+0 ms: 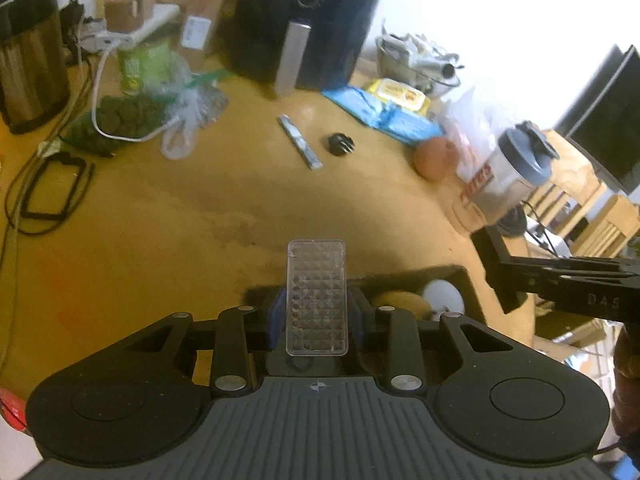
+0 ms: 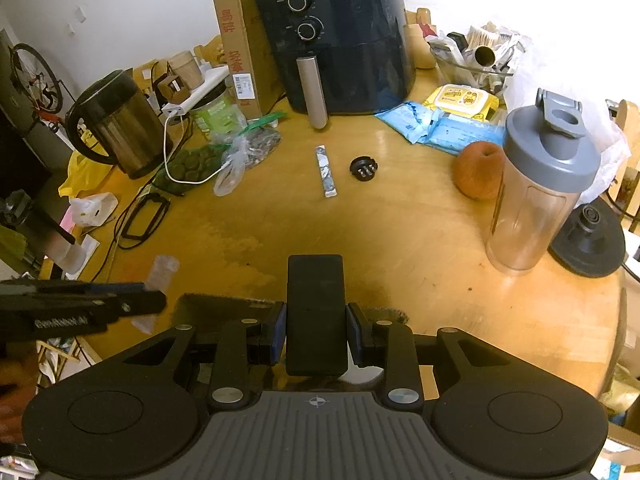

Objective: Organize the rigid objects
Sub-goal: 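Carry the clear case to the box with the left gripper while the right gripper carries the block, then open the left gripper over the box while the right gripper releases the black block inside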

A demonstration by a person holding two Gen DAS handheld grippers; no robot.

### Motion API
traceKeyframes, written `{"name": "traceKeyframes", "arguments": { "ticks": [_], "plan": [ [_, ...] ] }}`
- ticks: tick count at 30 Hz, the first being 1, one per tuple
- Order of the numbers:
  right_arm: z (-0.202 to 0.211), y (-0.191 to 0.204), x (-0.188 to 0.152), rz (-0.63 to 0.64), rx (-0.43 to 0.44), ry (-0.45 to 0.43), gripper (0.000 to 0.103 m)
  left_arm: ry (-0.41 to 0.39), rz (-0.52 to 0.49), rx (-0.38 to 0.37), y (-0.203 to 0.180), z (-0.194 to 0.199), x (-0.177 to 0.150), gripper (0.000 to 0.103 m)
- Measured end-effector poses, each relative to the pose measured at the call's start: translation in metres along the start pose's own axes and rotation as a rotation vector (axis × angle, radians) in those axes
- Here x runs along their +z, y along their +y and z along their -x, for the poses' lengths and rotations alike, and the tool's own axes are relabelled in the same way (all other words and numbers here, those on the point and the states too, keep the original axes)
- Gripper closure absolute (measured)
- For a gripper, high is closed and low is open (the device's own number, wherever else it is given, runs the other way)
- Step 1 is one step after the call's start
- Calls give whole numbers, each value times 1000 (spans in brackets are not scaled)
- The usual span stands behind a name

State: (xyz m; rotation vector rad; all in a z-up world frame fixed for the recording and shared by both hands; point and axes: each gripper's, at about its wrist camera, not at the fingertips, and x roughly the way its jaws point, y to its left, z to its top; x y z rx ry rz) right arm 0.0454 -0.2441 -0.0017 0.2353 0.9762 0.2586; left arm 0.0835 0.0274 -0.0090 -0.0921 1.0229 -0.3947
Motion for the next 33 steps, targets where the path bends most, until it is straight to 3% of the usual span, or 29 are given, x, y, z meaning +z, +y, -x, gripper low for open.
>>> {"name": "traceKeyframes", "arguments": {
  "ticks": [4, 6, 7, 25, 33],
  "plan": [
    [5, 2, -5, 0, 9, -2, 69, -23, -48, -50, -13, 5, 1, 68],
    [7, 2, -7, 0, 10, -3, 69, -30, -64, -55, -17, 8, 0, 49],
    [8, 3, -8, -2, 12, -4, 69, -39, -66, -53, -17, 10, -2, 48],
    [4, 18, -27, 5, 44, 39, 69, -40, 14, 91, -5, 35, -58, 48],
    [-1, 40, -23, 46, 76, 43, 69, -54, 46, 114, -1, 46, -76, 48]
  ]
}}
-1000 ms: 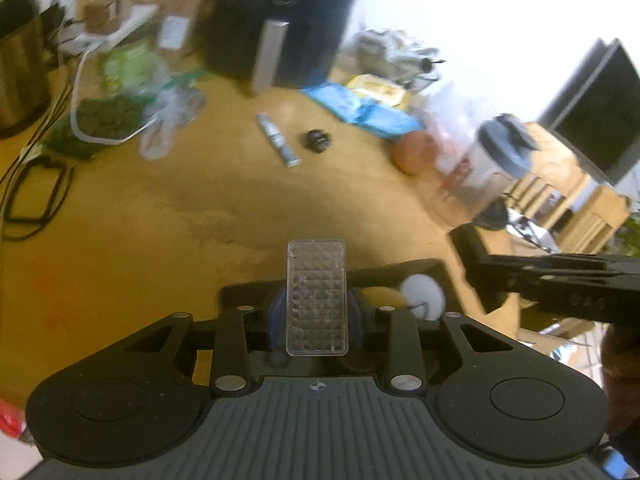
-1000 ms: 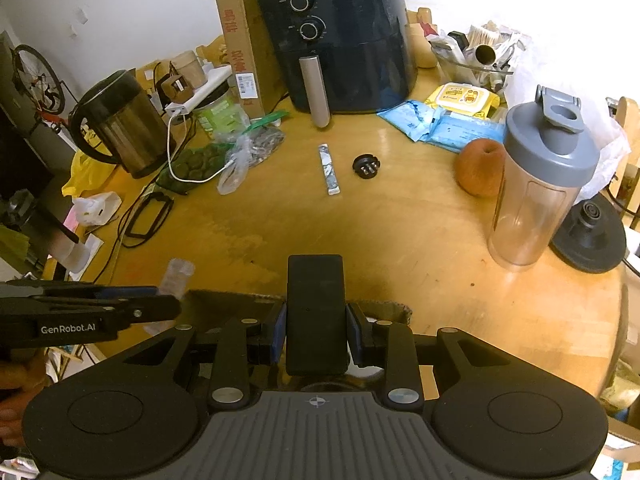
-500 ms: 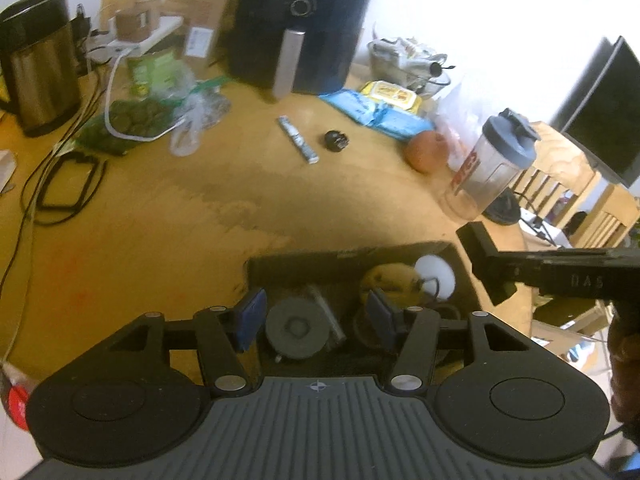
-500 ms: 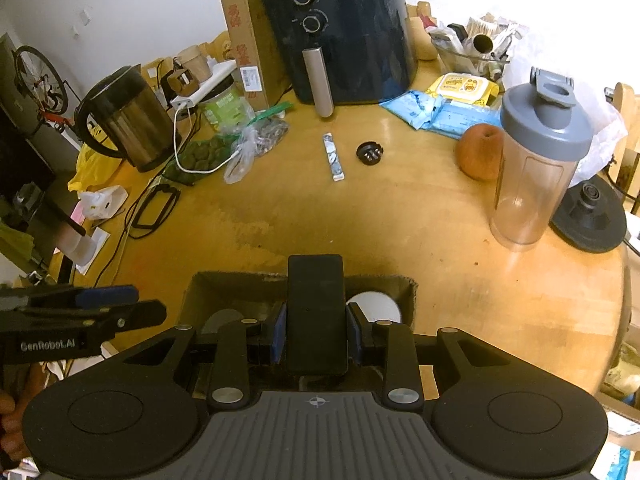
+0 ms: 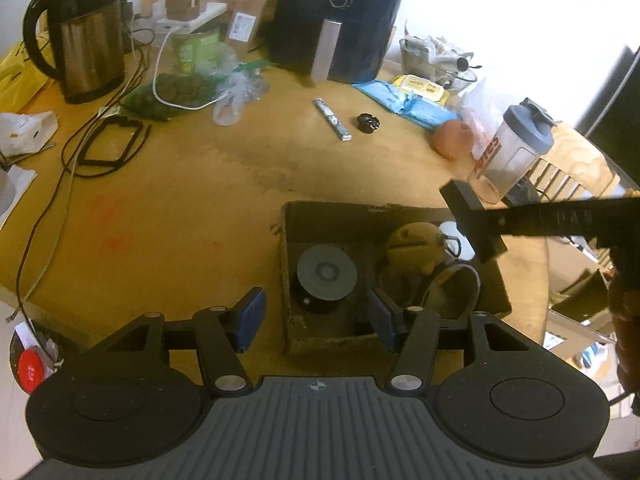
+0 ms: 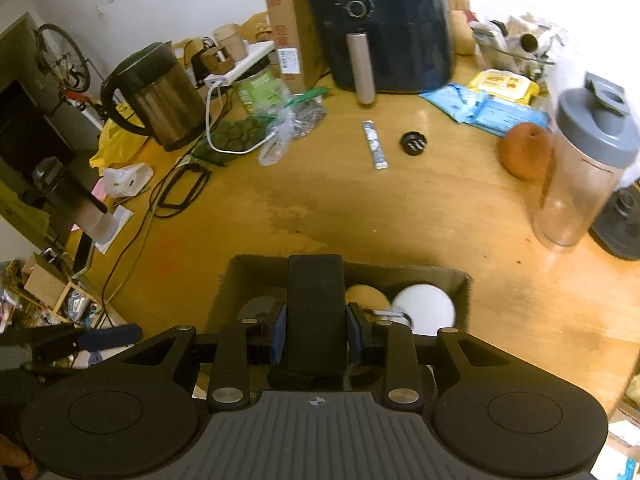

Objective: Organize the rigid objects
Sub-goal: 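Open the left gripper over the box while the right gripper releases the black block inside, then lift both grippers out of the box and move back over the table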

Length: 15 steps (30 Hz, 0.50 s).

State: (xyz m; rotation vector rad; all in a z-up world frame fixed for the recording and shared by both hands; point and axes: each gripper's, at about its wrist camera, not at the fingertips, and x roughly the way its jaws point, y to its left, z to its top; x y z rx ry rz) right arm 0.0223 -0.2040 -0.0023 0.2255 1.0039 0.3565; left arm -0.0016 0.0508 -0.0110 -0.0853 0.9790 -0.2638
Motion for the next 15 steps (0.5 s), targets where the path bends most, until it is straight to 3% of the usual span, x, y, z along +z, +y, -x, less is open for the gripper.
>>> {"name": "traceKeyframes", "arguments": {
  "ticks": [6, 8, 9, 10, 15],
  "plan": [
    [-3, 18, 14, 28, 29, -31, 68, -14, 27, 20, 11, 9, -7, 48],
    [-4, 23, 19, 29, 15, -59, 49, -18, 38, 32, 16, 11, -8, 48],
    [-5, 24, 20, 27, 7, -66, 24, -20, 47, 37, 18, 12, -9, 48],
    [-5, 25, 20, 25, 3, -74, 14, -22, 55, 40, 21, 14, -10, 48],
    [-12, 27, 12, 28, -44, -33, 5, -23, 86, 34, 29, 17, -15, 48]
  ]
}}
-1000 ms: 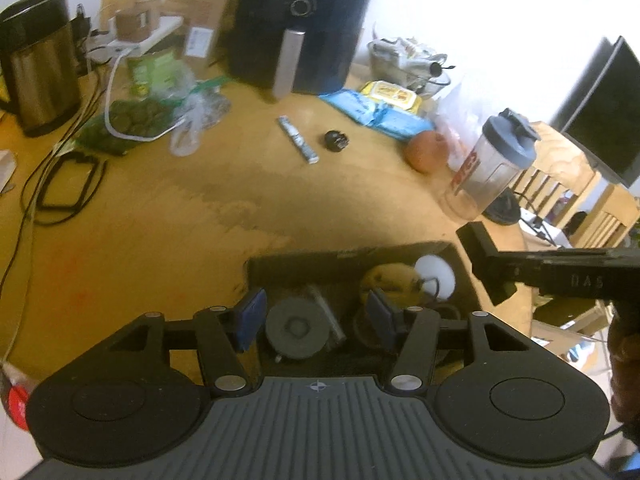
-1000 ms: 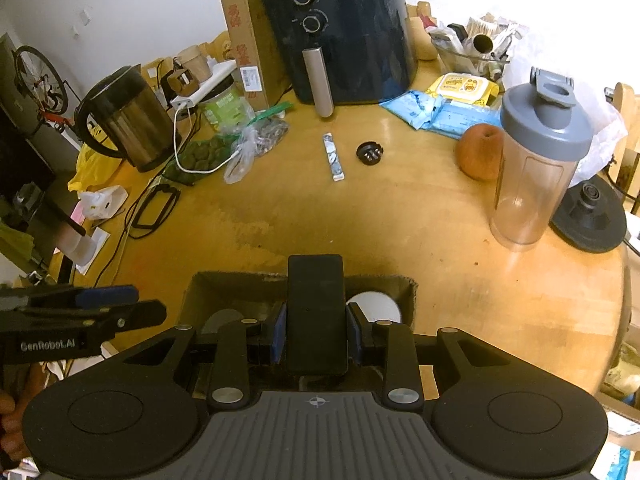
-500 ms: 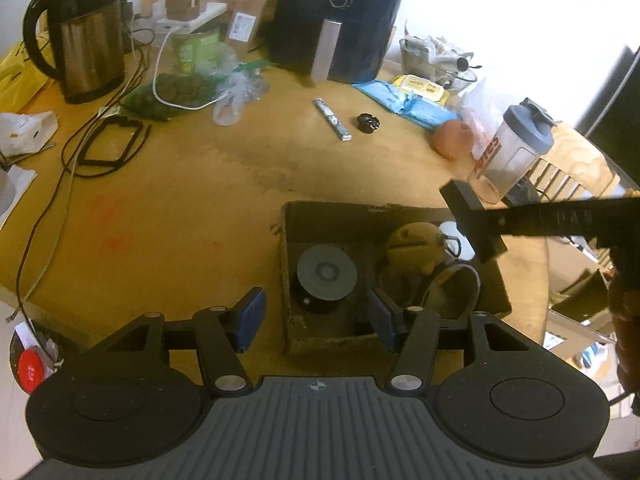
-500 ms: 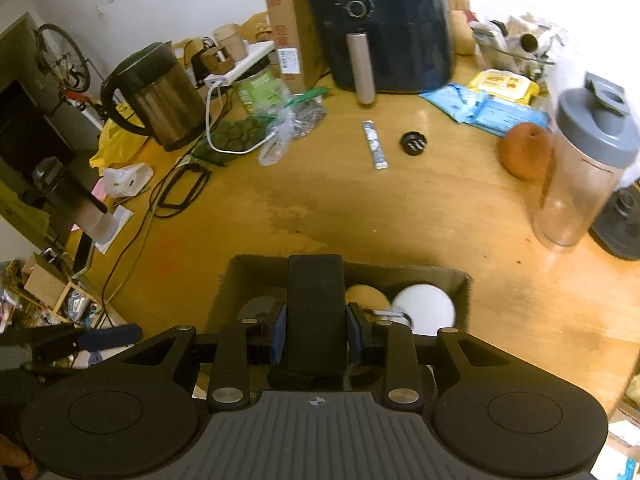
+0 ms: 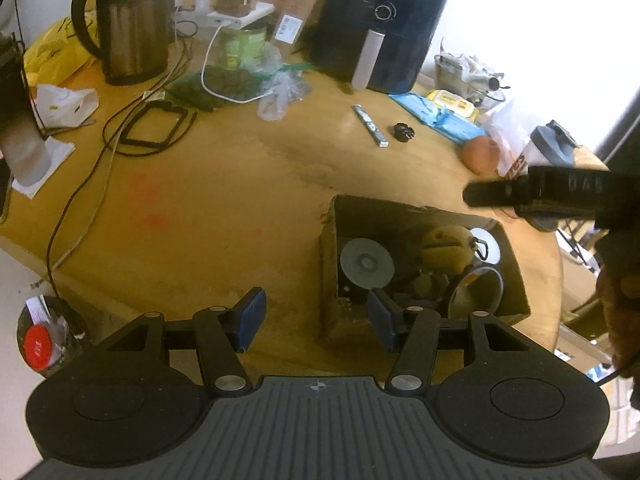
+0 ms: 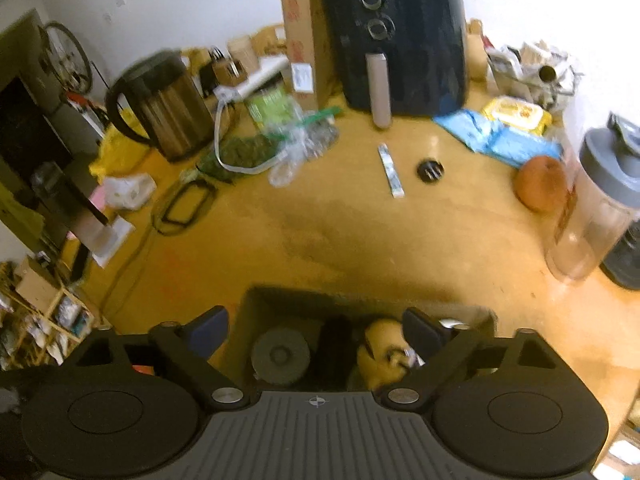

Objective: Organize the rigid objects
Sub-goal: 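Lift both grippers out of the box and move back over the table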

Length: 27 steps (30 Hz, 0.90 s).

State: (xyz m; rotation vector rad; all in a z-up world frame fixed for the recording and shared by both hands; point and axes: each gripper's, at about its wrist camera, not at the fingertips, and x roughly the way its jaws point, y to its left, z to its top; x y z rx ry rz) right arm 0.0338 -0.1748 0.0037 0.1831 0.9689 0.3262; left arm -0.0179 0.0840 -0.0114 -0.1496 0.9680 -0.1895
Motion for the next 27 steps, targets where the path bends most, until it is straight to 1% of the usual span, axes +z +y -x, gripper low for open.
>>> {"name": "traceKeyframes", "arguments": {
  "ticks": [5, 10, 18, 27],
  "plan": [
    [-3, -3, -16, -25, -25, 51, 3, 16, 3, -20, 3, -3, -5, 48],
    [-2, -1, -24, -15, -49, 66, 0, 16, -12, -37, -3, -5, -4, 48],
    [3, -11, -27, -37, -91, 48, 0, 21, -46, -47, -11, -10, 1, 48],
    [6, -30, -27, -61, -149, 7, 0, 19, -76, -49, -22, -17, 11, 48]
  ]
}}
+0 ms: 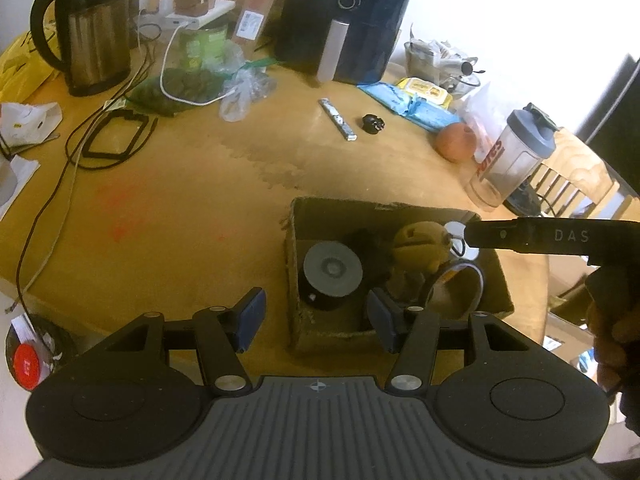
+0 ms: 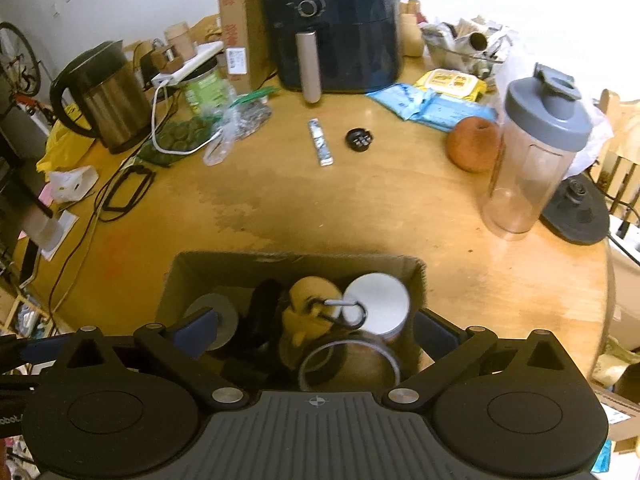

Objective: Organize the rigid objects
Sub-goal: 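Lift both grippers out of the box and move back over the table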

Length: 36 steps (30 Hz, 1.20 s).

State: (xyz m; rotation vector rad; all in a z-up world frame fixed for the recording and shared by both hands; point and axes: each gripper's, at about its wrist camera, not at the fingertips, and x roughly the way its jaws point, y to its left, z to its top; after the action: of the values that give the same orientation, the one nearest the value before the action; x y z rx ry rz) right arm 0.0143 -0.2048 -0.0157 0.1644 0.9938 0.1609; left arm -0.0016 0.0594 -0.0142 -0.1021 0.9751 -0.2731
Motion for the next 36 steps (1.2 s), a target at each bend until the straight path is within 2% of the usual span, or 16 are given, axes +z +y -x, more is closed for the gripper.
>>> {"name": "traceKeyframes", "arguments": {
  "ticks": [2, 4, 5, 6, 11, 21, 28, 36],
  "plan": [
    [0, -4, 2, 2, -12, -15, 0, 1, -4, 2, -2, -3, 5, 47],
    [0, -7, 5, 14, -27, -30, 0, -6, -5, 5, -4, -5, 8, 43],
    [0, -8, 6, 23, -31, -37, 0, -11, -5, 8, -5, -6, 10, 32],
    [-1, -9, 7, 33, -35, -43, 0, -21, -5, 11, -6, -6, 12, 28],
    [-5, -16, 18, 74, -48, -54, 0, -37, -10, 21, -9, -11, 22, 28],
    [-27, -26, 42, 166, -37, -9, 0, -68, -22, 47, -13, -19, 34, 24],
    [-49, -38, 67, 201, -12, 6, 0, -98, -66, 63, -21, -21, 42, 24],
    [-74, -46, 90, 234, 27, -4, 0, -142, -57, 85, -25, -20, 52, 24]
  ]
}}
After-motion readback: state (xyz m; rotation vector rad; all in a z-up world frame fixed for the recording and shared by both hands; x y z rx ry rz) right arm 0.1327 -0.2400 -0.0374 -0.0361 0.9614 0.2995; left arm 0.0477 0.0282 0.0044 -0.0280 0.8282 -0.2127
